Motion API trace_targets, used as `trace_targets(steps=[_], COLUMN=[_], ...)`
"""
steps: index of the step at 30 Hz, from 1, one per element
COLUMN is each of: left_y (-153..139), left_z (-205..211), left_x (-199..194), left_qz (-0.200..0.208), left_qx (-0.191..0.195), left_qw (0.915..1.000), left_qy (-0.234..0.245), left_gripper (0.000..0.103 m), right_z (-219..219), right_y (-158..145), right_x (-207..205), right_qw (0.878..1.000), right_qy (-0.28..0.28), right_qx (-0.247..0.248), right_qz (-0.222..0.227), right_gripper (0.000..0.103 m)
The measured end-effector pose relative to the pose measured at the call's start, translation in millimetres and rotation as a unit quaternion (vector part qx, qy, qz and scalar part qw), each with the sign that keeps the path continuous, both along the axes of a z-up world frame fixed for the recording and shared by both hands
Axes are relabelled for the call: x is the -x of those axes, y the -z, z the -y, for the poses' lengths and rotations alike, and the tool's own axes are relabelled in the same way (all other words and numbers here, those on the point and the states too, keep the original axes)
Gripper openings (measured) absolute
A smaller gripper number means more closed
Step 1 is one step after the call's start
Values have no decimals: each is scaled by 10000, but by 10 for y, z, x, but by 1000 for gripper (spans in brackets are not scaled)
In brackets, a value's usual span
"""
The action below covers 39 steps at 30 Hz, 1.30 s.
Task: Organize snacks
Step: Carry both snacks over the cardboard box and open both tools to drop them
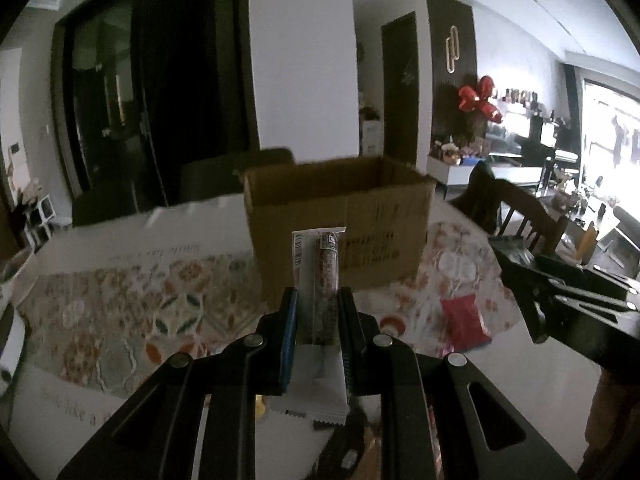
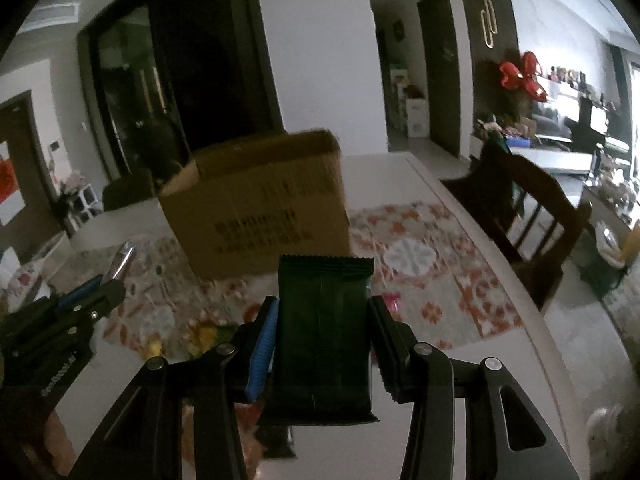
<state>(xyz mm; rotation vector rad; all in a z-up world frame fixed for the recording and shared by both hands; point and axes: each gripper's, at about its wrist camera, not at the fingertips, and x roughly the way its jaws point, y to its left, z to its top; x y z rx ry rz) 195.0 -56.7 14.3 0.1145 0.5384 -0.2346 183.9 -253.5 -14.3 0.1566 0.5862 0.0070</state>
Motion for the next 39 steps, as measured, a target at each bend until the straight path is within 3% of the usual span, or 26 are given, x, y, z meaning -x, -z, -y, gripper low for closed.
trace_targets(steps=[8, 16, 26, 34, 39], left_y=[-330, -535, -566, -342, -219], left_z=[22, 41, 105, 160, 208], left_x=[-321, -791, -1547, -2102, -2262], left_qz=[160, 92, -424, -1173, -1332], left_qx=[83, 34, 90, 222, 71], left_qw=[9998, 9998, 9989, 9927, 9909], left_qy=[119, 178, 199, 183, 178], left_gripper=[20, 20, 20, 21, 28], right_z=[-11, -36, -11, -5, -65], right_y=[-439, -624, -657, -518, -424], right_x=[-296, -782, -1534, -2053, -2236], right_qw=[9983, 9966, 9969, 9964, 9960], right_qy=[-277, -583, -722, -683, -676], right_qx=[57, -219, -237, -389, -258], right_qz=[500, 534, 181, -315, -525], right_gripper=[46, 46, 46, 46, 47])
